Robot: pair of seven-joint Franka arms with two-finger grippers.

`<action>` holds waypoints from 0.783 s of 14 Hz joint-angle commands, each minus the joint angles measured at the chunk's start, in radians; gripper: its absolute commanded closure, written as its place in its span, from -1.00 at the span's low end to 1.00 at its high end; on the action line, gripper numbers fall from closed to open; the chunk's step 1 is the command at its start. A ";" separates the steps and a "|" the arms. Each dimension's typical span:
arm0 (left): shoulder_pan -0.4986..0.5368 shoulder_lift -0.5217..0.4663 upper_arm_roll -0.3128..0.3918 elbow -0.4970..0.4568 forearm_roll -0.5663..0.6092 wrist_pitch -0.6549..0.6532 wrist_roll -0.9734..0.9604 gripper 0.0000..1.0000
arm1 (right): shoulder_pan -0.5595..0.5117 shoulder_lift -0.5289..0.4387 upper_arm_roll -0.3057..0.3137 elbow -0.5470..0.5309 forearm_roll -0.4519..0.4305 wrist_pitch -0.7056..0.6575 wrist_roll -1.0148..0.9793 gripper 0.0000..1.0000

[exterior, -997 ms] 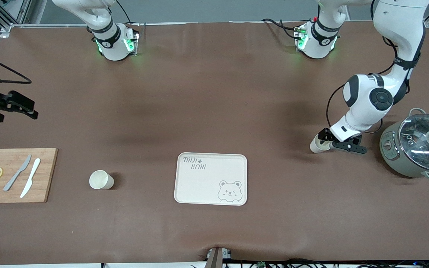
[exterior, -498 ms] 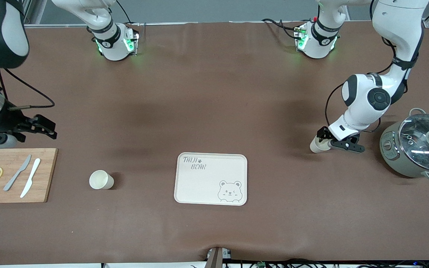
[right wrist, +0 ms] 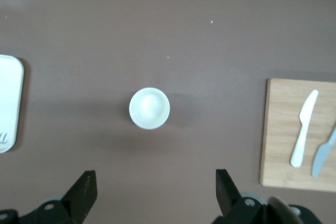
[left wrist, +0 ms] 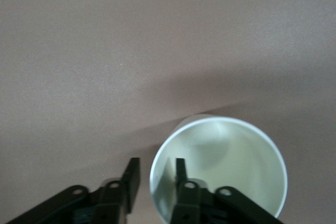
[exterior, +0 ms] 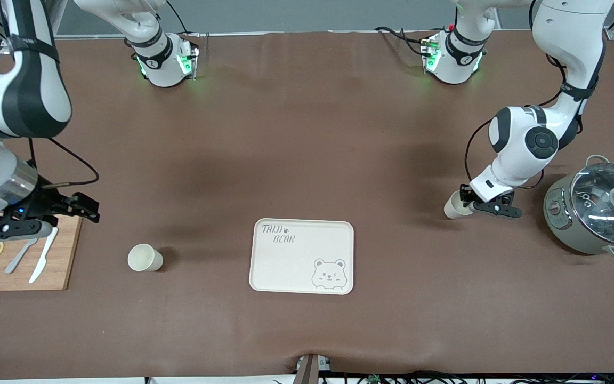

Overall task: Place white IKEA cup upright on tray with both arms
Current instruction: 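Reach the right gripper toward the second white cup by the board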

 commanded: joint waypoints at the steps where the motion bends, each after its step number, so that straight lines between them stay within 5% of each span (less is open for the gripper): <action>1: 0.000 0.001 -0.006 -0.002 0.004 0.013 -0.006 1.00 | 0.007 0.022 -0.002 -0.065 -0.018 0.116 0.016 -1.00; 6: -0.007 0.004 -0.006 0.012 0.004 0.012 -0.007 1.00 | -0.006 0.101 -0.005 -0.065 -0.020 0.204 0.016 -1.00; 11: -0.011 0.016 -0.042 0.123 0.004 -0.062 -0.085 1.00 | -0.013 0.157 -0.007 -0.067 -0.020 0.264 0.016 -1.00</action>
